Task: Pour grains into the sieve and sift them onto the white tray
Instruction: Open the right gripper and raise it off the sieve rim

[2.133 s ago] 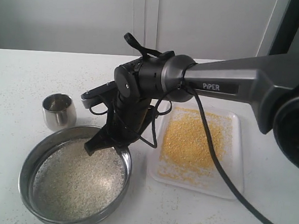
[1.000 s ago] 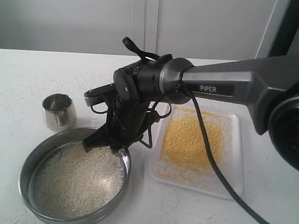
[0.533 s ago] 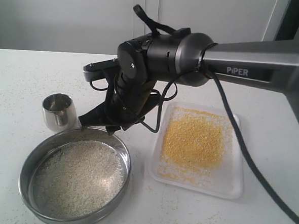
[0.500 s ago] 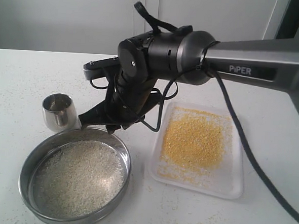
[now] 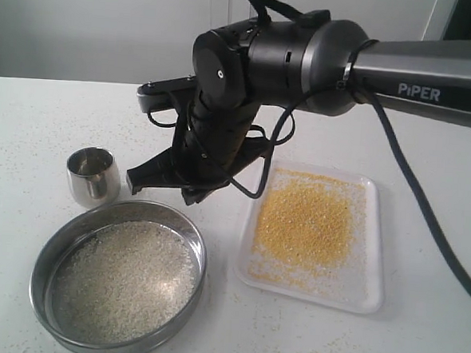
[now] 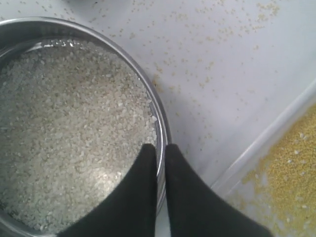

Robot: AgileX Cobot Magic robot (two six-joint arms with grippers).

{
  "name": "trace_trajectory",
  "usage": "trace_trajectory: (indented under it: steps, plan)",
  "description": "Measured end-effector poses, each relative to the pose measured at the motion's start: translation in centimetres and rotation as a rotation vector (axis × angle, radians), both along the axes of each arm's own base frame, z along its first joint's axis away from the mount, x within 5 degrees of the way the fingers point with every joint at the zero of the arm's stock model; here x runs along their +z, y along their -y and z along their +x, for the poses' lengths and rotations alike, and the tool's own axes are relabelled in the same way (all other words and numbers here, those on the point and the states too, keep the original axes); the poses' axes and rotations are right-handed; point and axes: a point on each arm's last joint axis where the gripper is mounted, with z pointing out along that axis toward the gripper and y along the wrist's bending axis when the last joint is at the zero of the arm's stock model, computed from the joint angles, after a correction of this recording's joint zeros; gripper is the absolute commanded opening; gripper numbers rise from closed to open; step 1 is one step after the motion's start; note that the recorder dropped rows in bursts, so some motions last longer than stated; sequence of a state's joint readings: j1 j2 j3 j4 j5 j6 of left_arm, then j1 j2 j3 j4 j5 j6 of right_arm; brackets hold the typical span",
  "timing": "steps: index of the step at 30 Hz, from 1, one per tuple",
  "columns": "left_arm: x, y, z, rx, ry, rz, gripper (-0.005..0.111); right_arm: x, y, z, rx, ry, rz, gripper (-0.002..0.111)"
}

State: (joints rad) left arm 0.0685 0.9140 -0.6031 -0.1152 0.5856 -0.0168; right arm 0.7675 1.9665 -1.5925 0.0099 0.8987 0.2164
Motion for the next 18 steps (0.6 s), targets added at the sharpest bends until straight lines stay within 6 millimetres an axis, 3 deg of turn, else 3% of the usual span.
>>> trace_trajectory:
  steps: [10, 18]
  plan:
    - [0.0, 0.0, 0.0, 0.0, 0.0, 0.0, 0.0, -0.1, 0.7, -0.8, -0.003, -0.079, -0.074, 0.0]
    - [0.0, 0.0, 0.0, 0.0, 0.0, 0.0, 0.0, 2.0, 1.7, -1.6, -0.012, -0.068, -0.06, 0.0]
